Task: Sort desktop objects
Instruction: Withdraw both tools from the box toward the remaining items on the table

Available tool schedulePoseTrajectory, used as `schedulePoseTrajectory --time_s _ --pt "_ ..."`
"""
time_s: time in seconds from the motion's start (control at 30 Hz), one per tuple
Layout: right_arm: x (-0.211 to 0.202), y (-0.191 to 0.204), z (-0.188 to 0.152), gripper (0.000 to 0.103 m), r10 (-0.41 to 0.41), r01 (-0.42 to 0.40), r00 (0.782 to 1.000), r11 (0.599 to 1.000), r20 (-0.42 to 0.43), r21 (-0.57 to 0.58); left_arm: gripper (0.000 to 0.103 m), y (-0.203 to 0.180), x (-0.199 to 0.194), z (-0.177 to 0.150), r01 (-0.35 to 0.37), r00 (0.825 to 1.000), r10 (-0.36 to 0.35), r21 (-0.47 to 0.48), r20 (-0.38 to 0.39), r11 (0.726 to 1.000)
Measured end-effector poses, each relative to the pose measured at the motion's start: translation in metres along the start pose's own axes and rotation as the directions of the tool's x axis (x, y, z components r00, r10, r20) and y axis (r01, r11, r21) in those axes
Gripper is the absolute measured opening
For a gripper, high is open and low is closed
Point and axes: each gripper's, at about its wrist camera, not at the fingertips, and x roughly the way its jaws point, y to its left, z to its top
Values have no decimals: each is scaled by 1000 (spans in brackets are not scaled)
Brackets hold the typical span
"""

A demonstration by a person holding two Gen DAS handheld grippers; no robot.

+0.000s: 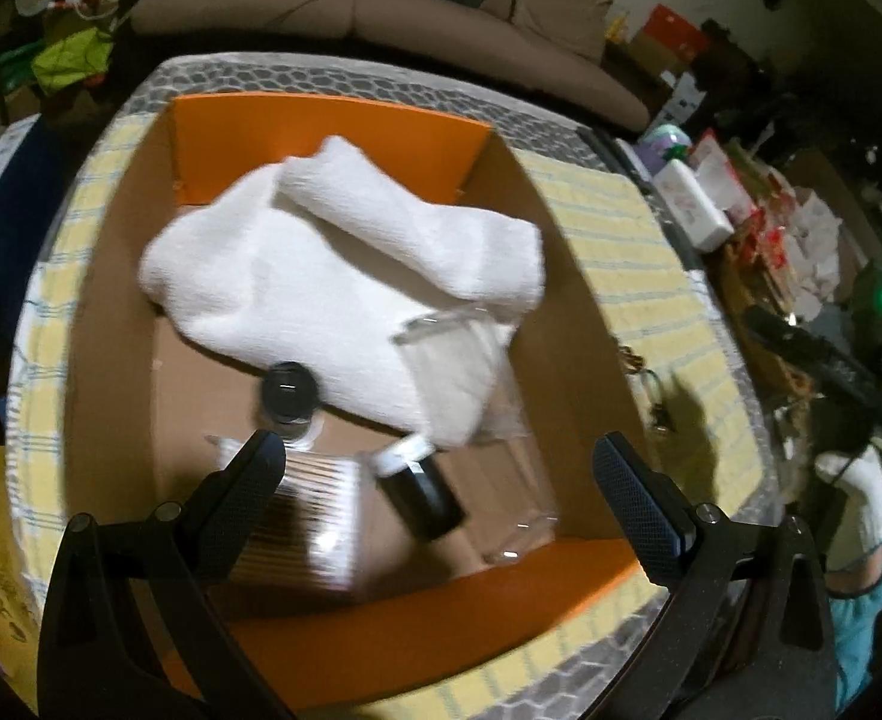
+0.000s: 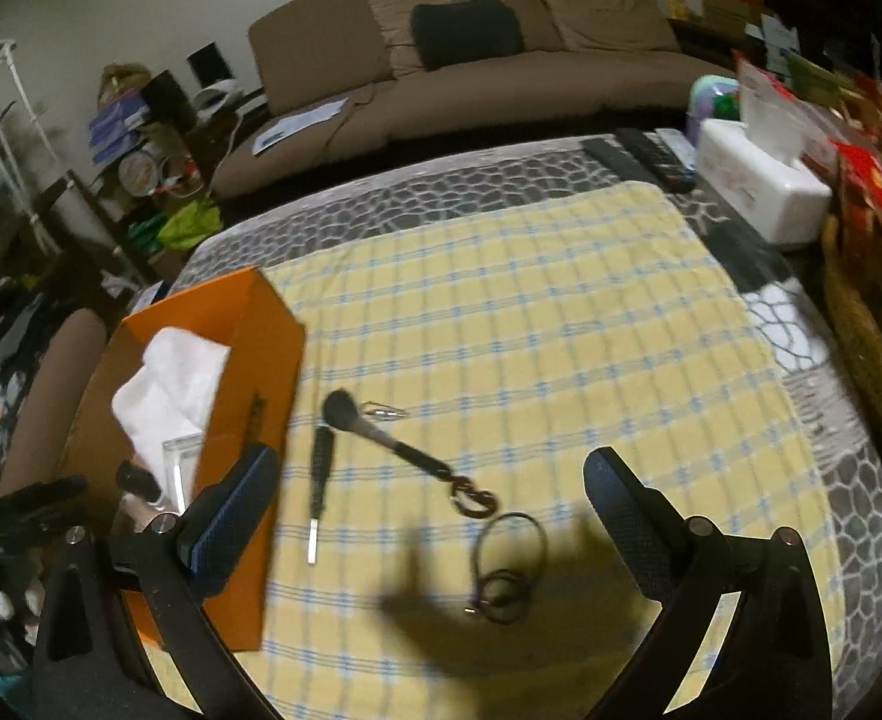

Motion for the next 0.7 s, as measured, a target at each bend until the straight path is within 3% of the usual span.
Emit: schedulePoseTrajectory --time_s 0.27,0.7 --pt "-1 -29 -4 102 -16 17 999 999 -30 36 103 -75 9 -6 62 998 -61 83 -17 995" --pt "-38 -77 3 102 19 -27 998 987 55 160 95 -210 58 -22 71 997 -60 255 -51 964"
